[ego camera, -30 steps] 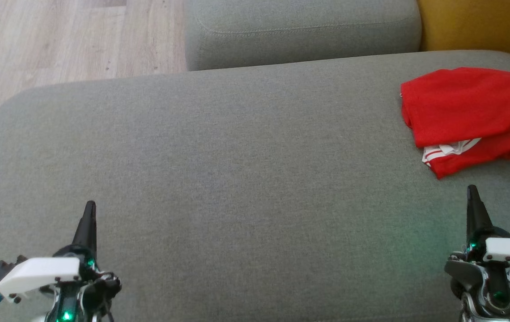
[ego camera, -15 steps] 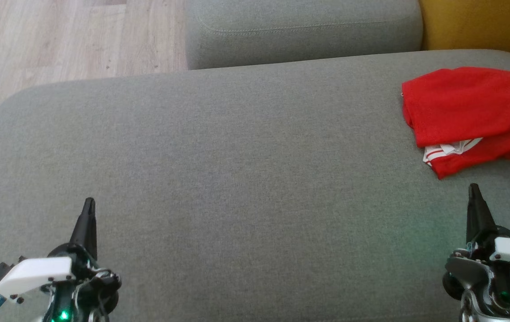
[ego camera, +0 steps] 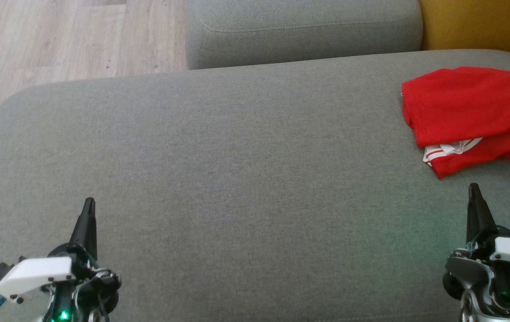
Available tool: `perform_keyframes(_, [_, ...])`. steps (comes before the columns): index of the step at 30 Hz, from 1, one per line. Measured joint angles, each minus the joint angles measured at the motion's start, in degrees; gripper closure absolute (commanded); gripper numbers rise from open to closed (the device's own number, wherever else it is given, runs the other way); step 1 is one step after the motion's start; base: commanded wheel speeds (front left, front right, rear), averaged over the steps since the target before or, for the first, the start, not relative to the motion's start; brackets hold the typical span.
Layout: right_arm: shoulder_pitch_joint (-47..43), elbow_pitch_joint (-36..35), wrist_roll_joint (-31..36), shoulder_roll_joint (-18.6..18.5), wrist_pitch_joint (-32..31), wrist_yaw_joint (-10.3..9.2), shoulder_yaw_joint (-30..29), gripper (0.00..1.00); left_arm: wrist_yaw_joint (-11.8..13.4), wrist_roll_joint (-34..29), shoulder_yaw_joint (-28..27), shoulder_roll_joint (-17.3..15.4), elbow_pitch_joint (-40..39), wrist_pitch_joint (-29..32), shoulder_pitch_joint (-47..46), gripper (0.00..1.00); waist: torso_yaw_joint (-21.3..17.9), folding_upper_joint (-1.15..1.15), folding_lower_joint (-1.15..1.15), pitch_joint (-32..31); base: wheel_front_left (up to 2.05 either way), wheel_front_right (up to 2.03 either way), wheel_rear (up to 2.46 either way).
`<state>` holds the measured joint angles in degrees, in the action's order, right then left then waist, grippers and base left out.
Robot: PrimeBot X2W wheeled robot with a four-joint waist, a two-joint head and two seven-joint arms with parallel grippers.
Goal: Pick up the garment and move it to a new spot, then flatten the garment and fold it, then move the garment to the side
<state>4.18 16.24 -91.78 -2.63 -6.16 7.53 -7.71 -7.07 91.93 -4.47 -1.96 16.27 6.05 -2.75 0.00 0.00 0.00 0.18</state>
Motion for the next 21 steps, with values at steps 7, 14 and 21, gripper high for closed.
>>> perform_keyframes(7, [0.0, 0.0, 0.0, 0.0, 0.0, 0.00, 0.0, 1.00, 0.0, 0.0, 0.0, 0.0, 0.0, 0.0, 0.0, 1.00, 0.0, 0.00, 0.00, 0.0, 0.00, 0.00, 0.00])
perform_keyframes(14, [0.0, 0.0, 0.0, 0.0, 0.0, 0.00, 0.0, 1.00, 0.0, 0.0, 0.0, 0.0, 0.0, 0.0, 0.0, 1.00, 0.0, 0.00, 0.00, 0.0, 0.00, 0.00, 0.00])
perform_keyframes(21, [0.0, 0.0, 0.0, 0.0, 0.0, 0.00, 0.0, 1.00, 0.0, 0.0, 0.0, 0.0, 0.0, 0.0, 0.0, 1.00, 0.0, 0.00, 0.00, 0.0, 0.00, 0.00, 0.00])
